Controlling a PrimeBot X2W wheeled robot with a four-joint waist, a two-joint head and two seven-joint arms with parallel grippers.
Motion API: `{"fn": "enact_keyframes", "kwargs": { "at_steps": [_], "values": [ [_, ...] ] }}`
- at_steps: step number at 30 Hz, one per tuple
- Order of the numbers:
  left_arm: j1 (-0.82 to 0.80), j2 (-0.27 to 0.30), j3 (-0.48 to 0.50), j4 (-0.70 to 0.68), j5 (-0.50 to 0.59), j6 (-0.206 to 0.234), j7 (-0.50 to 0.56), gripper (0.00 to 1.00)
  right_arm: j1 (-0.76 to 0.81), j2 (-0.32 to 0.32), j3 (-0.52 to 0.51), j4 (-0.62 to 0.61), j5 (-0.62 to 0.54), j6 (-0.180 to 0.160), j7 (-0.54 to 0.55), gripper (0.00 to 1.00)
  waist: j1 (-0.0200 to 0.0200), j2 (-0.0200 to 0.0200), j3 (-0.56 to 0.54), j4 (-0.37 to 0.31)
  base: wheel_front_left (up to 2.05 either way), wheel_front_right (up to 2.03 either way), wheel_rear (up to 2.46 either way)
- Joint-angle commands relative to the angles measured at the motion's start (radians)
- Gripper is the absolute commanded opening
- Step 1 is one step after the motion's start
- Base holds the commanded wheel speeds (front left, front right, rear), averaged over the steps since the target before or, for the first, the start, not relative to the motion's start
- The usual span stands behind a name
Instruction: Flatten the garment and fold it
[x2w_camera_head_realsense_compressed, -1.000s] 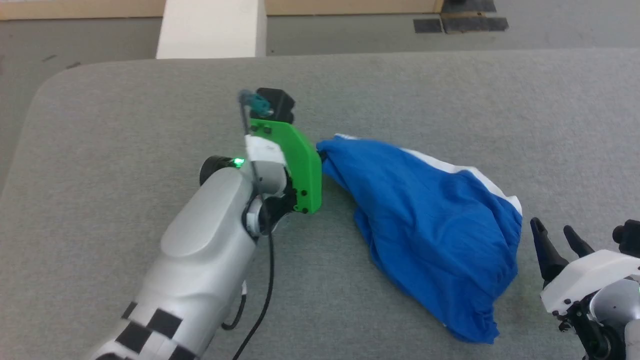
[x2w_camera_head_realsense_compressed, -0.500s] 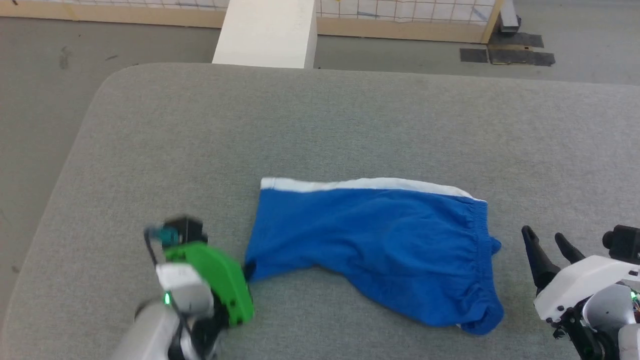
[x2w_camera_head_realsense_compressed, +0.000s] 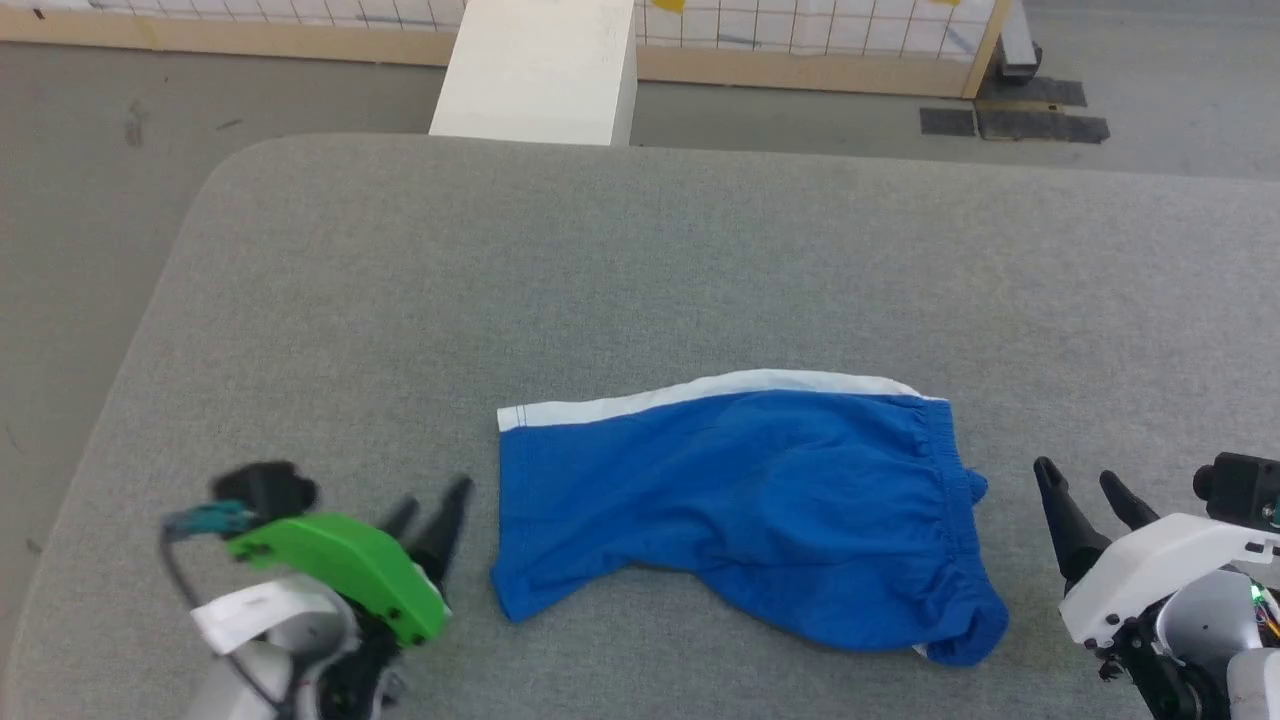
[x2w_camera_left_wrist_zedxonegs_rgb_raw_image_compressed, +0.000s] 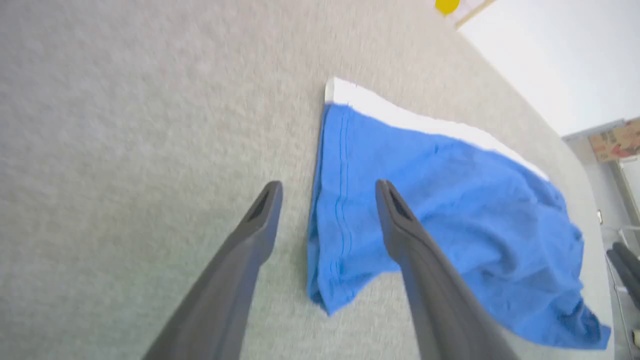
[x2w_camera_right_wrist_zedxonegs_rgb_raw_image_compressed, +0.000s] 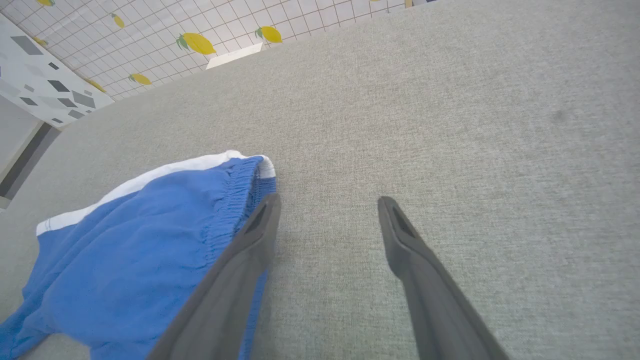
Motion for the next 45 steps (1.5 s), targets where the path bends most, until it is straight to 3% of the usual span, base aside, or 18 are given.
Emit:
{"fn": "enact_keyframes", "kwargs": {
  "at_steps": [1, 7, 13, 25, 38, 39, 40, 41, 45],
  "values": [
    [0.01, 0.016, 0.023, -0.021, 0.006, -0.017, -0.046, 1.0, 0.001, 0.0, 0.002, 0.002, -0.004, -0.001, -0.001, 1.0, 0.0, 0.0, -0.012, -0.005, 0.0, 0.0, 0.0],
    [0.018, 0.063, 0.056, -0.065, 0.162, -0.08, -0.305, 1.0, 0.0, 0.0, 0.003, -0.004, -0.008, -0.001, 0.004, 1.0, 0.0, 0.0, -0.017, -0.011, 0.0, 0.0, 0.0],
    [0.005, 0.04, 0.029, -0.012, 0.261, -0.101, -0.47, 1.0, -0.089, 0.0, 0.061, -0.024, -0.058, -0.001, 0.087, 1.0, 0.0, 0.0, 0.016, -0.013, 0.0, 0.0, 0.0],
    [-0.084, -0.007, -0.01, 0.064, 0.302, -0.135, -0.537, 1.0, -0.349, -0.106, 0.243, 0.088, -0.164, -0.001, 0.443, 1.0, 0.0, 0.0, 0.128, 0.027, 0.0, 0.0, 0.0],
    [-0.127, -0.036, -0.017, 0.112, 0.302, -0.155, -0.556, 1.0, -0.405, -0.182, 0.392, 0.168, -0.139, -0.001, 0.562, 1.0, 0.0, 0.0, 0.181, 0.058, 0.0, 0.0, 0.0],
    [-0.128, -0.036, -0.017, 0.117, 0.301, -0.157, -0.557, 1.0, -0.404, -0.184, 0.394, 0.17, -0.136, -0.001, 0.561, 0.79, 0.0, 0.0, 0.182, 0.058, 0.0, 0.0, 0.0],
    [-0.13, -0.037, -0.017, 0.12, 0.301, -0.158, -0.558, 1.0, -0.404, -0.186, 0.397, 0.172, -0.134, -0.001, 0.561, 0.17, 0.0, 0.0, 0.182, 0.057, 0.0, 0.0, 0.0],
    [-0.132, -0.036, -0.018, 0.125, 0.301, -0.16, -0.558, 1.0, -0.404, -0.189, 0.402, 0.173, -0.132, -0.001, 0.559, 0.0, 0.0, 0.0, 0.182, 0.055, 0.0, 0.0, 0.0],
    [-0.144, -0.032, -0.018, 0.145, 0.3, -0.159, -0.549, 1.0, -0.412, -0.195, 0.4, 0.163, -0.117, -0.001, 0.535, 0.0, 0.0, 0.0, 0.176, 0.045, 0.0, 0.0, 0.0]
  ]
}}
